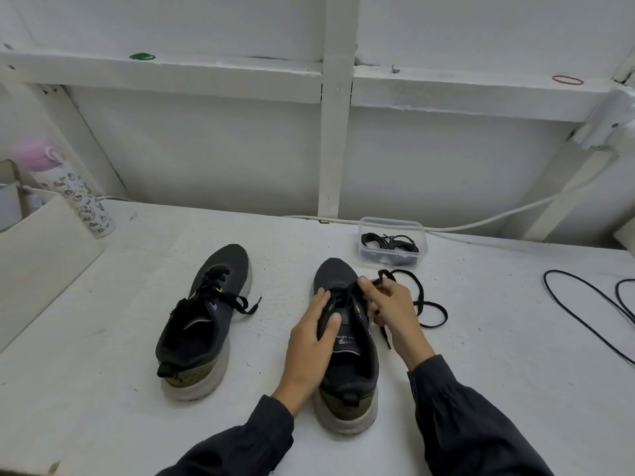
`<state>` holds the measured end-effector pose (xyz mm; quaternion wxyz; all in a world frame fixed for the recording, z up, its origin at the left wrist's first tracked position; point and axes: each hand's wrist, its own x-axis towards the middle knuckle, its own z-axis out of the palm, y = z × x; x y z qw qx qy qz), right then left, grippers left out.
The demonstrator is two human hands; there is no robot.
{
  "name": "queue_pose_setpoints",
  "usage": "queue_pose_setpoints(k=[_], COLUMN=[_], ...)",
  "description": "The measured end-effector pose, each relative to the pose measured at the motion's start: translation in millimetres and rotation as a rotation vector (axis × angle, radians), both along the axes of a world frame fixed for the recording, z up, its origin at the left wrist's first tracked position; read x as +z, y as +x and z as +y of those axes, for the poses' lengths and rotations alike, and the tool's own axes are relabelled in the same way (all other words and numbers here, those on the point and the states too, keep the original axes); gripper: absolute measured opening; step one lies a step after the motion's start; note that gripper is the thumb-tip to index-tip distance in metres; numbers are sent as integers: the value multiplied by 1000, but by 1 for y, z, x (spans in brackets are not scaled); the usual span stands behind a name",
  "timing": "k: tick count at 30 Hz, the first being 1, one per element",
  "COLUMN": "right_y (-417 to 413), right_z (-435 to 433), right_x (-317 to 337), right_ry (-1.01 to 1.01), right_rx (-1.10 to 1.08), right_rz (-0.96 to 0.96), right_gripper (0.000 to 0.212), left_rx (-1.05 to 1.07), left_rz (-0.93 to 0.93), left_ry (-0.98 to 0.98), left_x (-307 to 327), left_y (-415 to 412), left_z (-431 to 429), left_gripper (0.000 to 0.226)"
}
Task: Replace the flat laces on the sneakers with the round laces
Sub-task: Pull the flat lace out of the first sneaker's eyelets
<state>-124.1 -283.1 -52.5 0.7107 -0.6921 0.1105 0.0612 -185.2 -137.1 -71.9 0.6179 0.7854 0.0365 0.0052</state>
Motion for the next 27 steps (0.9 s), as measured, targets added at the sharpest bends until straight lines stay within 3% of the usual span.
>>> queue_pose_setpoints(k=[2, 5, 9, 13, 27], right_y=[-3, -5, -3, -4, -4], right_z=[-4, -7, -7, -2, 12], right_x=[1, -2, -6, -10, -30], right_ry=[-48, -47, -98, -160, -175], right_rx=[73, 117, 148, 143, -13], right_rz=[0, -20, -22, -33, -3], right_gripper=[22, 21, 21, 16, 17], left_rx=[-9, -9, -205, -310, -194], left_rz=[-71, -173, -71, -29, -200], left_ry=[68, 272, 757, 1008, 1006], left_x=[6, 22, 53, 68, 43], left_y=[1, 14, 42, 63, 53], left_z=[2, 6, 6, -7, -12], left_gripper=[45, 26, 11, 10, 24])
